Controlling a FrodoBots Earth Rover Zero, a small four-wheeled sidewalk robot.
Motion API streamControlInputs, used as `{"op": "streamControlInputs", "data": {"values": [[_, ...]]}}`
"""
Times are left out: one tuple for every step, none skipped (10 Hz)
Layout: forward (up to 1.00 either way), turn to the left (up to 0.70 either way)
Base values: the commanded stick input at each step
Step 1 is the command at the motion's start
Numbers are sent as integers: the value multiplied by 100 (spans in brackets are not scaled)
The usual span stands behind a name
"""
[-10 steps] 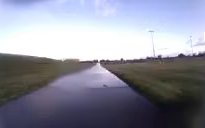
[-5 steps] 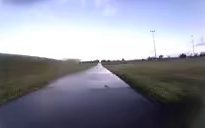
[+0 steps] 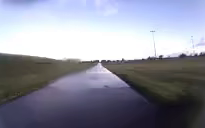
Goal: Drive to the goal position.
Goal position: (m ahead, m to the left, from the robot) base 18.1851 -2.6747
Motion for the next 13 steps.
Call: {"op": "streamControlInputs", "data": {"values": [[45, 0], [45, 0], [45, 0], [45, 0], [45, 0], [45, 0], [45, 0], [45, 0], [45, 0], [45, 0], [45, 0], [45, 0], [45, 0]]}}
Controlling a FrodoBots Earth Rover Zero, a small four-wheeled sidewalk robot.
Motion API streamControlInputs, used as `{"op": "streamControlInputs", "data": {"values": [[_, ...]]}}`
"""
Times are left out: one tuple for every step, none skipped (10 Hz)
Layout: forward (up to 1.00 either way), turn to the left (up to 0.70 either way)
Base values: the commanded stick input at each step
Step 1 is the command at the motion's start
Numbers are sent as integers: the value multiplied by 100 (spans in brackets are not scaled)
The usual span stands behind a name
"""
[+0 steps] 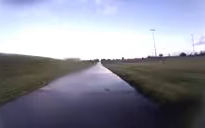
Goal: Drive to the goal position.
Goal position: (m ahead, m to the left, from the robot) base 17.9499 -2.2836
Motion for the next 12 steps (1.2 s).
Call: {"op": "streamControlInputs", "data": {"values": [[45, 0], [45, 0], [45, 0], [45, 0], [45, 0], [45, 0], [45, 0], [45, 0], [45, 0], [45, 0], [45, 0], [45, 11]]}}
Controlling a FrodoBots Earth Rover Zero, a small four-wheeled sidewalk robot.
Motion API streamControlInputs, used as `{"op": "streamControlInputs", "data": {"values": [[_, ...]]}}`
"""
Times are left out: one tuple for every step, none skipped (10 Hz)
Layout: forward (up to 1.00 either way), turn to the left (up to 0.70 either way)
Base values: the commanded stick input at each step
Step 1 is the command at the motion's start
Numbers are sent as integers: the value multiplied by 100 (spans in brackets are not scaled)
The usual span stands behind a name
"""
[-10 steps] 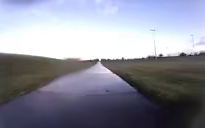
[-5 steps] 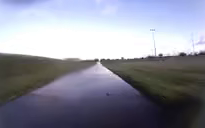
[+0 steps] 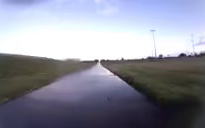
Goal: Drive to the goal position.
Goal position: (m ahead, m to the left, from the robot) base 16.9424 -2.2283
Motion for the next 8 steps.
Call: {"op": "streamControlInputs", "data": {"values": [[45, 27], [45, 27], [45, 27], [45, 27], [45, 27], [45, 12], [45, 0], [45, 0]]}}
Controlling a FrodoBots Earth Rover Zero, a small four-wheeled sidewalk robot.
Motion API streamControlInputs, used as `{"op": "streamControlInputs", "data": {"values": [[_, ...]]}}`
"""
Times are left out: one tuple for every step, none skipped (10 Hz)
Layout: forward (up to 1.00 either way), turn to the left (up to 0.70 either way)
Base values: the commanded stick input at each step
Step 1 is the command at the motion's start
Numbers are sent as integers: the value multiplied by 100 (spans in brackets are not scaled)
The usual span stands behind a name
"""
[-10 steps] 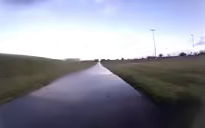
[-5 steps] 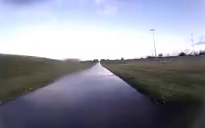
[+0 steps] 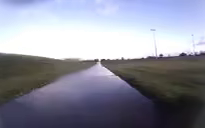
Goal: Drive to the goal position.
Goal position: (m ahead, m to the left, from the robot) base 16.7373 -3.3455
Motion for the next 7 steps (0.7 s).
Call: {"op": "streamControlInputs", "data": {"values": [[45, 0], [45, 0], [45, 0], [45, 0], [45, 0], [45, 0], [45, 0]]}}
